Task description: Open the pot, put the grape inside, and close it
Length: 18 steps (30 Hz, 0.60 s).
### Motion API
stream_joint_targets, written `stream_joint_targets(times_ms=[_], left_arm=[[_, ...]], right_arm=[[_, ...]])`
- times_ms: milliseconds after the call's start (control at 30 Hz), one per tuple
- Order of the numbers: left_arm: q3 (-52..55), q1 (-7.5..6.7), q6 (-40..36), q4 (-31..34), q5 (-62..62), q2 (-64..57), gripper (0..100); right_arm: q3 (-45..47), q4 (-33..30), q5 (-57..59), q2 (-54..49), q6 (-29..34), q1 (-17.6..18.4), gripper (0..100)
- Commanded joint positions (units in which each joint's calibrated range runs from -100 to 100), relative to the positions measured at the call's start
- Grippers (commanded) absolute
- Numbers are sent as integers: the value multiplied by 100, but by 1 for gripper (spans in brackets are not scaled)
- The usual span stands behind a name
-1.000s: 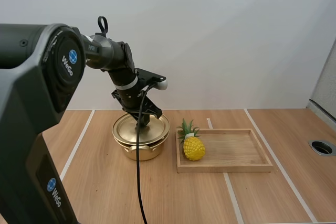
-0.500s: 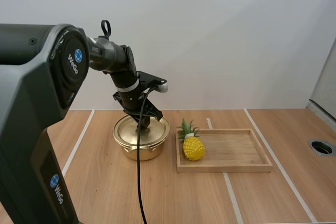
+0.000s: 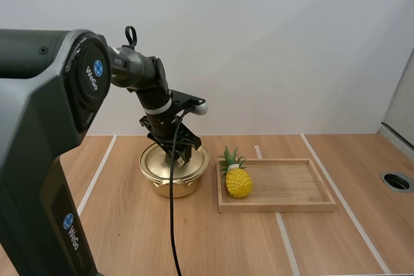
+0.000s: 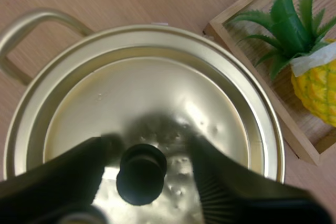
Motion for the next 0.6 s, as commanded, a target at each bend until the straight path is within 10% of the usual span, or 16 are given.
stream_joint_targets(times_ms=[0,567], left_arm=[[-28,-15,-83,-134,173,18,100],[-1665,-15,-283,98,1399,-1728,100]], right_arm=[[-47,22,-180,-36,-29,-17,0],[-47,45,-180,-36,-29,-17,0]])
